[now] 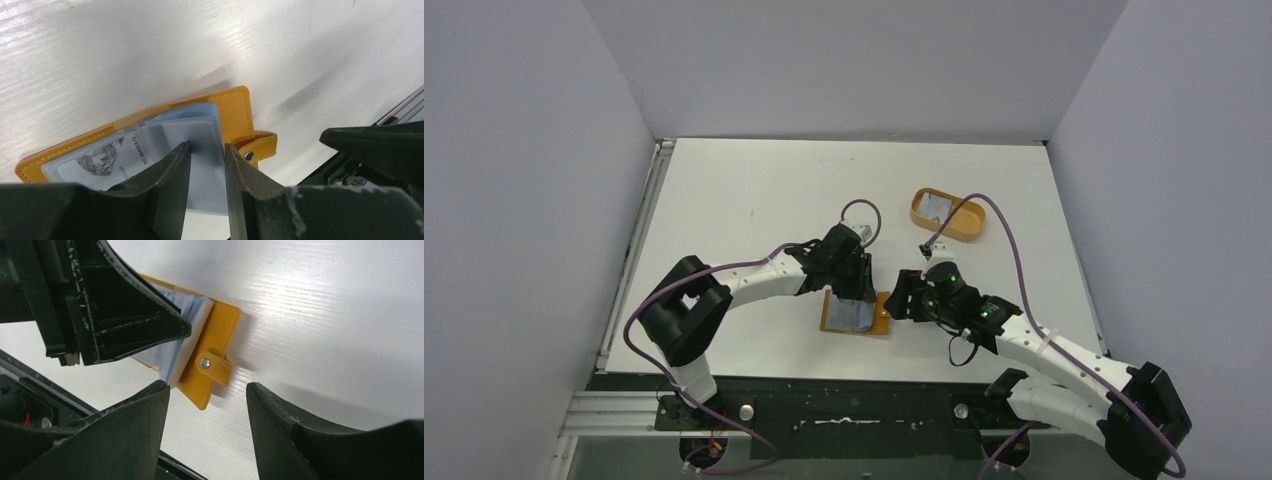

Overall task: Put the credit cards into the card holder
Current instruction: Turn over the card slot in the card holder.

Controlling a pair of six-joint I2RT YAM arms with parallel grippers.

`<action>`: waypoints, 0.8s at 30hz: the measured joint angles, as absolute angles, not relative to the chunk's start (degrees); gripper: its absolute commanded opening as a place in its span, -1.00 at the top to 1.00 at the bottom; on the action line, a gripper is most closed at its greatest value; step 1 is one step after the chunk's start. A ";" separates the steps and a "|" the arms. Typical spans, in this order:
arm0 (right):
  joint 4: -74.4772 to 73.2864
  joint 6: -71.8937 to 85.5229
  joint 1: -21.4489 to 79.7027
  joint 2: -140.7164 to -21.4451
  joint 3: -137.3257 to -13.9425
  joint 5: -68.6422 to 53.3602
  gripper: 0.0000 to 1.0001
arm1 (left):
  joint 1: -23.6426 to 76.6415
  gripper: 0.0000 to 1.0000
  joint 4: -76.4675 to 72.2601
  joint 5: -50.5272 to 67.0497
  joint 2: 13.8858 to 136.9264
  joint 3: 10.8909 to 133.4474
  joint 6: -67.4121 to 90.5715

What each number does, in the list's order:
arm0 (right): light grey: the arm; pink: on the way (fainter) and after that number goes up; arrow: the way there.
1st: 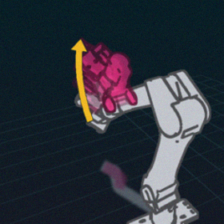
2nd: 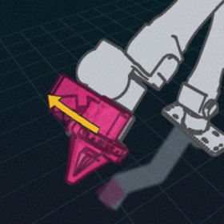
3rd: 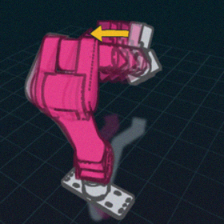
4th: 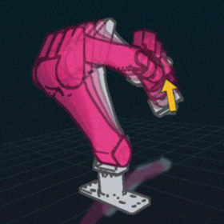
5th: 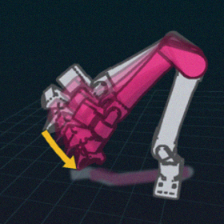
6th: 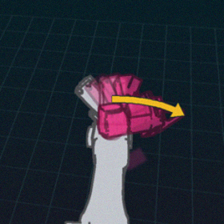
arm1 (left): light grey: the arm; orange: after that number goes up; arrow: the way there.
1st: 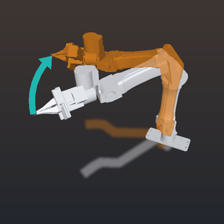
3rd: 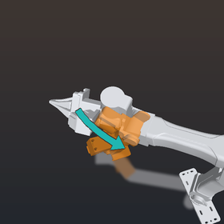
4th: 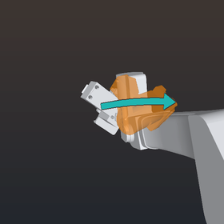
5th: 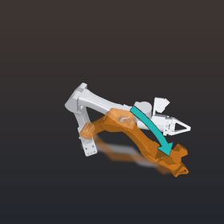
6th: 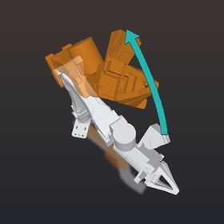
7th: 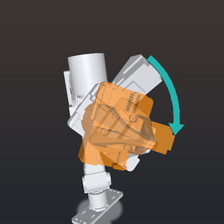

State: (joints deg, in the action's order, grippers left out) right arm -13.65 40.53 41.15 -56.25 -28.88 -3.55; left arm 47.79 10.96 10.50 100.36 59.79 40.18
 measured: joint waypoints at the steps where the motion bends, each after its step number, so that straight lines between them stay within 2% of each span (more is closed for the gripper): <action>1: -13.89 40.07 41.43 -56.71 -29.30 -4.01 -0.15 | 47.79 0.45 10.96 10.50 100.36 59.79 40.18; 13: -12.34 38.70 45.47 -70.24 -33.82 -9.96 -0.10 | 47.53 0.48 10.96 10.48 100.36 59.79 40.18; 24: -11.94 39.59 45.91 -73.87 -35.42 -9.21 0.31 | 47.51 0.51 10.94 10.50 100.36 59.72 40.23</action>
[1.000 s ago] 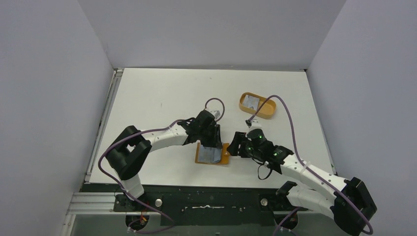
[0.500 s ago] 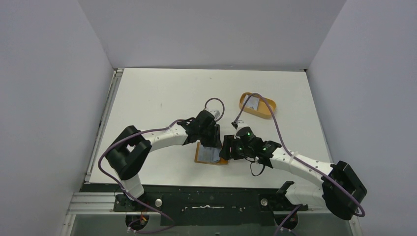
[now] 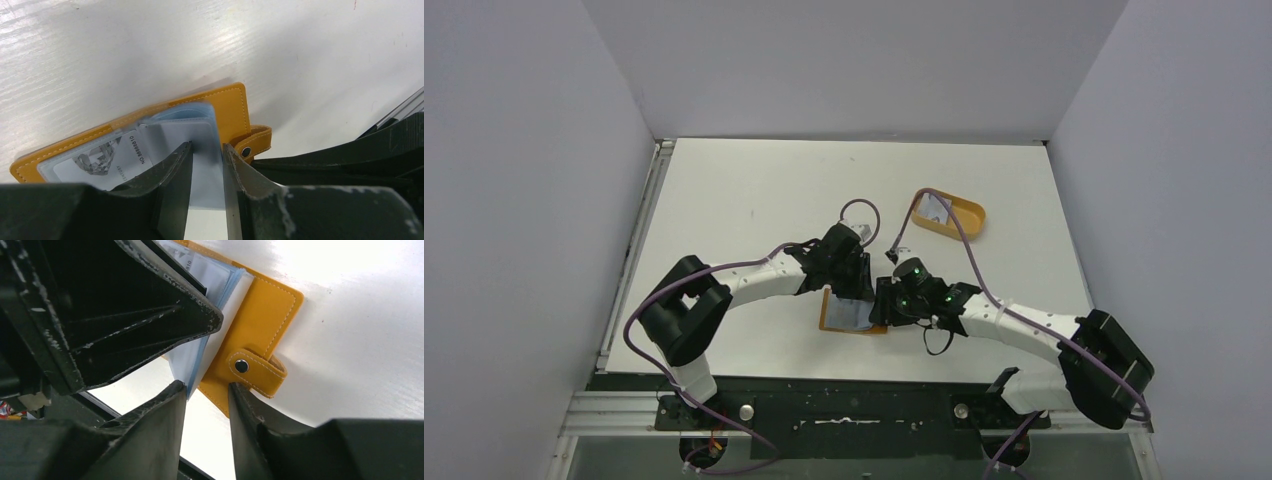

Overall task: Put the credit cards into the card holder
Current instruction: Turn over the card slot in the card holder.

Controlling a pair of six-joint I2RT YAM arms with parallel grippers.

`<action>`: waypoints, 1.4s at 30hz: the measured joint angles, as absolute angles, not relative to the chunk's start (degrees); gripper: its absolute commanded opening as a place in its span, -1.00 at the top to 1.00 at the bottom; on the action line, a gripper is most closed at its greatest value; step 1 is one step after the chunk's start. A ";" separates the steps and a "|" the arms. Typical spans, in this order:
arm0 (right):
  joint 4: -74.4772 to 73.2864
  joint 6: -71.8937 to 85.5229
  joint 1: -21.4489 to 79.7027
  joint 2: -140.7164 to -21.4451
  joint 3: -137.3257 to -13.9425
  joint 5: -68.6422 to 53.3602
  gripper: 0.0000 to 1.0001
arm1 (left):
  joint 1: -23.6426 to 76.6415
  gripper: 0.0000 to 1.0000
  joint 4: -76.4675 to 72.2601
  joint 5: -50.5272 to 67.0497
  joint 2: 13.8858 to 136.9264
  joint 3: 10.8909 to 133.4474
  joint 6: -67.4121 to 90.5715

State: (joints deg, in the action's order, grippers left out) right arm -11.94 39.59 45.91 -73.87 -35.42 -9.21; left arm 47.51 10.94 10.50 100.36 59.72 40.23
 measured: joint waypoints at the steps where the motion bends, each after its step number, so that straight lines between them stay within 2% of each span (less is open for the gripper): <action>1: -11.97 39.68 45.91 -74.06 -35.40 -9.15 0.34 | 47.51 0.51 10.92 10.48 100.36 59.70 40.23; 7: -11.97 39.94 45.91 -74.63 -35.42 -8.64 0.54 | 47.40 0.52 10.81 10.50 100.29 59.31 40.23; 12: -11.97 40.21 45.89 -74.98 -35.42 -8.38 0.61 | 47.09 0.53 10.79 10.50 100.29 58.81 40.25; 15: -11.86 40.32 45.89 -76.16 -35.46 -8.40 0.61 | 47.07 0.54 10.85 10.50 100.29 58.63 40.25; 20: -11.75 40.36 45.87 -77.93 -35.62 -8.58 0.49 | 47.03 0.55 10.87 10.50 100.27 58.61 40.27; 23: -11.44 40.36 45.84 -78.76 -35.81 -8.80 0.51 | 47.03 0.53 10.85 10.52 100.29 58.61 40.27; 30: -11.18 40.77 45.69 -79.55 -35.88 -8.78 0.60 | 47.03 0.00 11.79 10.07 99.77 58.59 40.07; 33: -11.11 41.04 45.39 -79.55 -35.88 -8.78 0.49 | 47.03 -0.17 13.08 8.95 99.00 58.59 39.83; 38: -11.05 41.25 45.28 -79.09 -35.86 -8.29 0.22 | 47.05 -0.24 15.90 6.44 96.47 58.54 39.53; 42: -11.09 41.45 44.27 -77.21 -35.57 -7.92 0.18 | 47.03 -0.22 17.96 4.27 94.28 58.54 38.59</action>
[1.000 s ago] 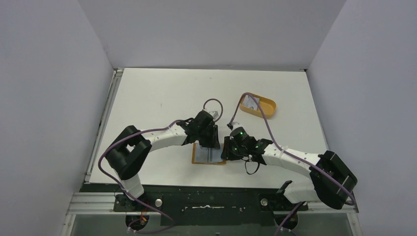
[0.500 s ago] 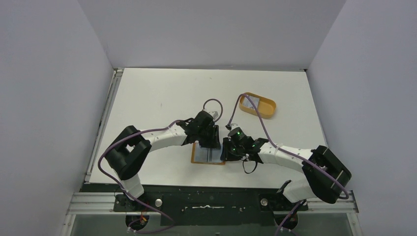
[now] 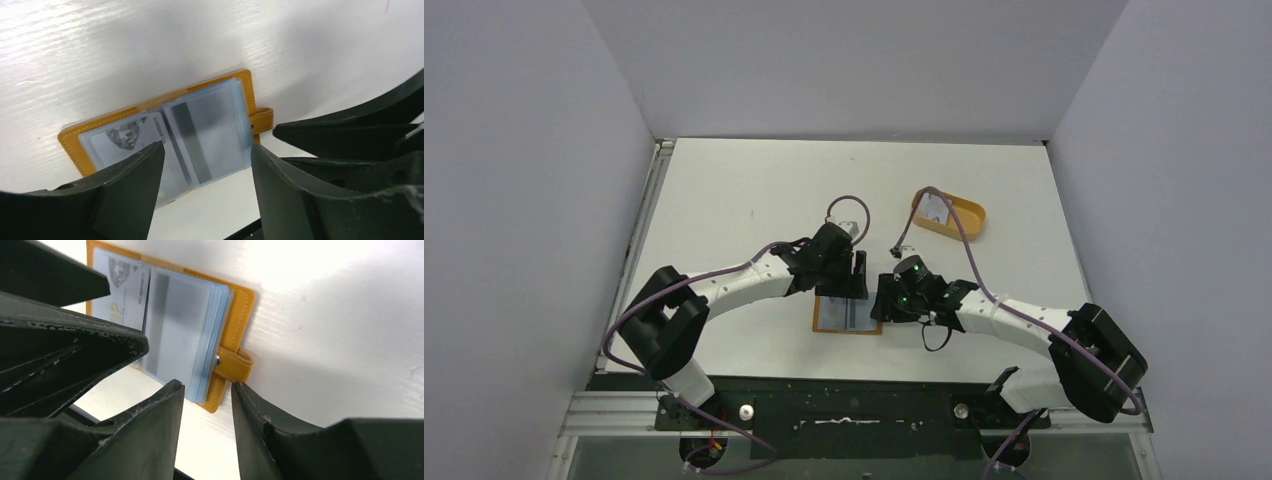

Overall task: Put the credit cards into the card holder
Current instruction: Turn over the card slot in the card holder.

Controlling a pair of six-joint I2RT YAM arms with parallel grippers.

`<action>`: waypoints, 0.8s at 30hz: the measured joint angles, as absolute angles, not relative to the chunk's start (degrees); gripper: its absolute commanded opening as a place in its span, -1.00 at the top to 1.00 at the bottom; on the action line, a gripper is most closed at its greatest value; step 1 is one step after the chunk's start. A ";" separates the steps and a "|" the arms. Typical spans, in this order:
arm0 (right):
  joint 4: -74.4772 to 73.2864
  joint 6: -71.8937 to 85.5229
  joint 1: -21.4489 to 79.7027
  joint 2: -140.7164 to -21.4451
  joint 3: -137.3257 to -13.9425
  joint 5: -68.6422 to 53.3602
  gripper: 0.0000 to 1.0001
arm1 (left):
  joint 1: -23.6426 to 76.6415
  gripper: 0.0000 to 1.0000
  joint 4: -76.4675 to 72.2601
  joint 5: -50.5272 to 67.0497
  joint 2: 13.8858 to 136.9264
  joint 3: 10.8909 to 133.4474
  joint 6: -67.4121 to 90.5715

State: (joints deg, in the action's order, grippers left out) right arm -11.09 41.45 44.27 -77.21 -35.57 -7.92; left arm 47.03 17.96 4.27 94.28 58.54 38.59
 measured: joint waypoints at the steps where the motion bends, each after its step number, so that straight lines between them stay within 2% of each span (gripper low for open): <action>1: -11.07 41.60 43.83 -76.73 -35.53 -7.90 0.18 | 47.03 -0.21 18.31 3.84 94.15 58.54 38.44; 7: -10.74 42.50 41.47 -76.40 -35.35 -7.97 0.20 | 46.59 -0.15 19.81 0.49 93.25 56.80 38.26; 24: -11.05 42.68 41.32 -82.37 -36.73 -8.40 0.22 | 45.93 0.19 18.41 -1.93 93.19 51.83 38.70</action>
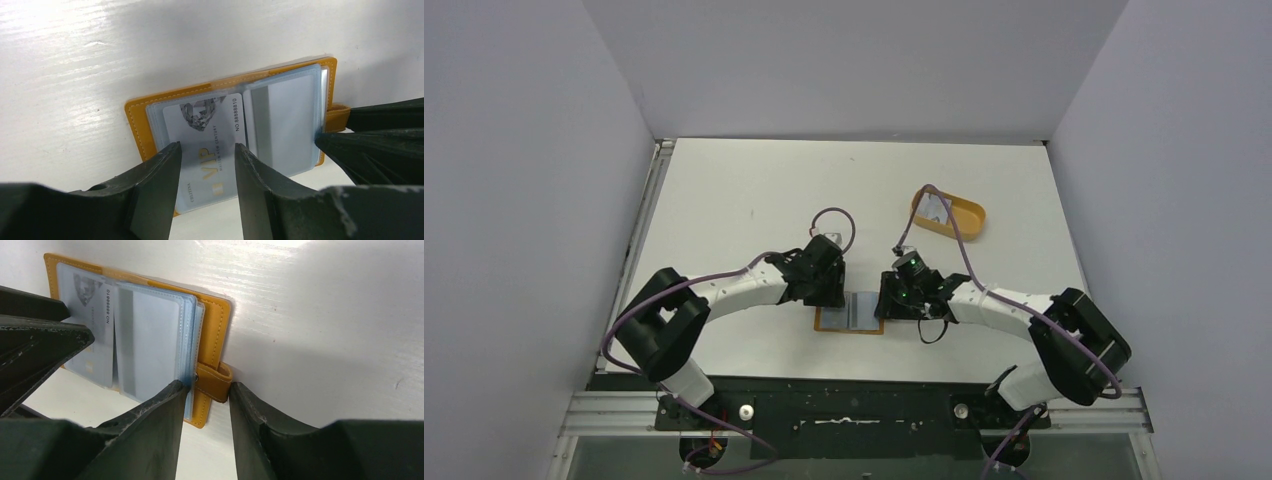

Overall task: Put the credit cards into the card holder
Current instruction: Turn over the card slot in the card holder.

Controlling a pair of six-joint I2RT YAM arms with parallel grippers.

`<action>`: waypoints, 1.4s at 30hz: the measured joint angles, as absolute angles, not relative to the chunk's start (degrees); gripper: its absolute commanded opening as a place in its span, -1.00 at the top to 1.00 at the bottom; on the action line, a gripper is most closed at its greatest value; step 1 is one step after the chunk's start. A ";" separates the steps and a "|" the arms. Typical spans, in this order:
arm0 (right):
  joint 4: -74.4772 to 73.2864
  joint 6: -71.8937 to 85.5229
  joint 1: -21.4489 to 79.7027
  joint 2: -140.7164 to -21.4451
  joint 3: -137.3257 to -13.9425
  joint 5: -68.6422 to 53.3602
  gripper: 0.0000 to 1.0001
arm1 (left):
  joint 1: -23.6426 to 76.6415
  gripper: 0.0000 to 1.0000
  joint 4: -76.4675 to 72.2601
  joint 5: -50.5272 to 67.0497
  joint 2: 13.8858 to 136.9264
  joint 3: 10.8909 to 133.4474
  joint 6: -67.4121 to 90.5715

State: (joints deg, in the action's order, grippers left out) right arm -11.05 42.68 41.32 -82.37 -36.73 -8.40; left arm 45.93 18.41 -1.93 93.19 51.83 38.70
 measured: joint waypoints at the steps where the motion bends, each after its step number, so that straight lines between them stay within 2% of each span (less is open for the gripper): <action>1: -11.09 42.68 41.32 -82.56 -36.95 -8.40 0.22 | 45.89 0.20 17.96 -1.93 93.19 51.66 38.76; 16: -12.10 42.48 41.71 -84.99 -39.70 -8.36 0.12 | 45.67 0.31 12.10 -1.65 94.15 50.37 39.94; 19: -12.43 42.70 41.71 -82.72 -38.87 -8.08 0.05 | 45.65 0.31 11.29 -1.56 94.19 50.06 40.07; 22: -12.80 42.94 41.60 -77.21 -37.30 -7.92 0.08 | 45.60 0.30 10.72 -1.48 94.13 49.82 40.25; 26: -12.32 43.64 41.21 -71.55 -37.10 -8.23 0.16 | 45.25 0.26 10.39 -1.04 93.60 49.36 40.34; 31: -10.24 45.52 41.19 -71.35 -36.91 -9.65 0.18 | 44.84 0.14 11.66 -0.49 92.90 49.36 40.32; 36: -5.82 48.14 40.16 -75.94 -36.53 -12.25 0.26 | 44.38 -0.01 16.21 -0.30 90.67 49.45 40.23; 42: -2.96 50.28 39.77 -81.62 -35.81 -13.82 0.31 | 44.10 -0.06 18.94 -0.21 85.01 49.21 40.34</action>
State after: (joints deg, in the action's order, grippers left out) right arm -2.96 50.28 39.77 -81.62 -35.81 -13.82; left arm 44.10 18.94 -0.21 85.01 49.21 40.34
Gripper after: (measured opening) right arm 0.352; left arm 0.521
